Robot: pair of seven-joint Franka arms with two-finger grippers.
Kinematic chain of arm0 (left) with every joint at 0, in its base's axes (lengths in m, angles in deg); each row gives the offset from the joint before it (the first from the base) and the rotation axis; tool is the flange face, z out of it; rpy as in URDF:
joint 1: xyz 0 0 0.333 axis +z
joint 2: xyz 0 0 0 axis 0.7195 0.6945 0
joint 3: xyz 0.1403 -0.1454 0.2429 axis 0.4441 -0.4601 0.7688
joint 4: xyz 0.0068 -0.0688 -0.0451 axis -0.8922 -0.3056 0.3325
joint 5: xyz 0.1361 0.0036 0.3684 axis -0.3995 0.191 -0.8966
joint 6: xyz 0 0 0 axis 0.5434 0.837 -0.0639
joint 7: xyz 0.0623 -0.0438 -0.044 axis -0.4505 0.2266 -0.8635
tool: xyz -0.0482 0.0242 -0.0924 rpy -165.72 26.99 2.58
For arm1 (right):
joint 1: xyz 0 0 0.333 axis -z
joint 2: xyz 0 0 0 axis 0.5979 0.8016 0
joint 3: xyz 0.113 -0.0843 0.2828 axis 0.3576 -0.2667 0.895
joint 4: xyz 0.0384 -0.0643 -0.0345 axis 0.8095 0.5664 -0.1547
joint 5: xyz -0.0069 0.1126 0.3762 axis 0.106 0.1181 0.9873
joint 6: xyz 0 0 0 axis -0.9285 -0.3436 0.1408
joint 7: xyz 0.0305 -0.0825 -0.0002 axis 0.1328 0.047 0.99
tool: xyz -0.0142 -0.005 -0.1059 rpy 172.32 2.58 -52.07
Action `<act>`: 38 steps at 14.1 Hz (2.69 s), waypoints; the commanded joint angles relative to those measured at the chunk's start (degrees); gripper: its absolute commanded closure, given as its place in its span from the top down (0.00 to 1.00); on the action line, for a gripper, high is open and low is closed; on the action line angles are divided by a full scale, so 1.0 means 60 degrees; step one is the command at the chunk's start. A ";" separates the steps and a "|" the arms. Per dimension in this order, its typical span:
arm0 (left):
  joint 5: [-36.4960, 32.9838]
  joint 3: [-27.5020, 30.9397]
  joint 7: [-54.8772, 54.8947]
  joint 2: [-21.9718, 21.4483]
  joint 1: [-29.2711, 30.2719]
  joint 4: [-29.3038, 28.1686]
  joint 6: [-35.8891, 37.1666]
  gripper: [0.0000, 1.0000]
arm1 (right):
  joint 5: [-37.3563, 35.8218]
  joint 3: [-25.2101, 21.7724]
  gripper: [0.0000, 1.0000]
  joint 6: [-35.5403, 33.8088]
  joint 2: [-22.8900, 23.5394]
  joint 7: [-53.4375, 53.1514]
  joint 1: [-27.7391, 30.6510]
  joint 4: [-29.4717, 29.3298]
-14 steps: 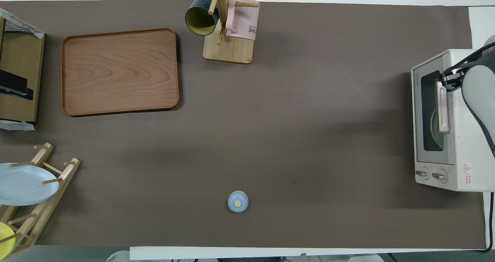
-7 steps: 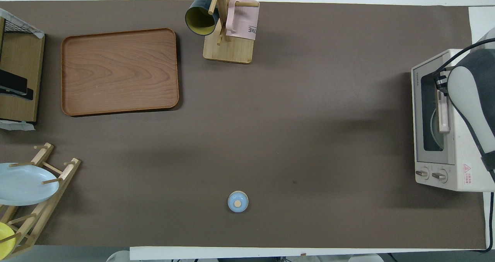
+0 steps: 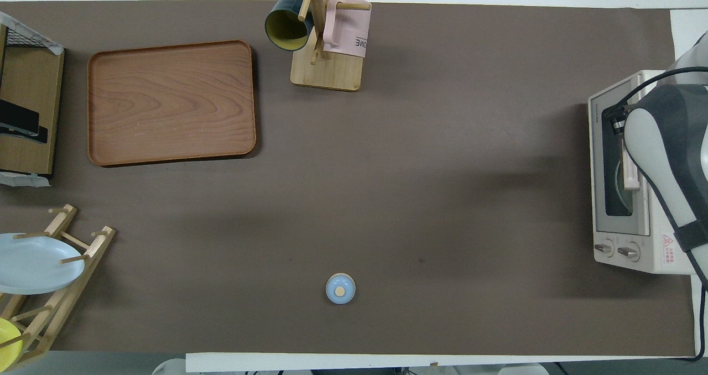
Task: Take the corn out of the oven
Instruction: 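Reach the right gripper to the oven door handle and grasp it, then pull the oven door down open with the right gripper, then reach the right gripper into the oven and grasp the green plate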
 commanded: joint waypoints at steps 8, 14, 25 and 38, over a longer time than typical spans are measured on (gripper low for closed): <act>0.0102 0.0003 -0.0027 -0.0022 0.0056 0.0006 0.0115 1.00 | -0.0009 0.0108 0.00 0.1690 0.1056 -0.1738 -0.1074 0.0525; 0.0102 0.0003 -0.0027 -0.0022 0.0070 0.0006 0.0115 1.00 | 0.0532 0.0108 0.00 0.2949 0.1820 -0.2075 -0.1411 0.0875; 0.0102 0.0003 -0.0027 -0.0022 0.0070 0.0006 0.0115 1.00 | 0.1954 0.0108 0.26 0.1945 0.1150 -0.2968 -0.2087 0.0246; 0.0102 0.0003 -0.0027 -0.0022 0.0070 0.0006 0.0115 1.00 | 0.1881 0.0093 0.55 0.1912 -0.0465 -0.2706 -0.0064 0.2561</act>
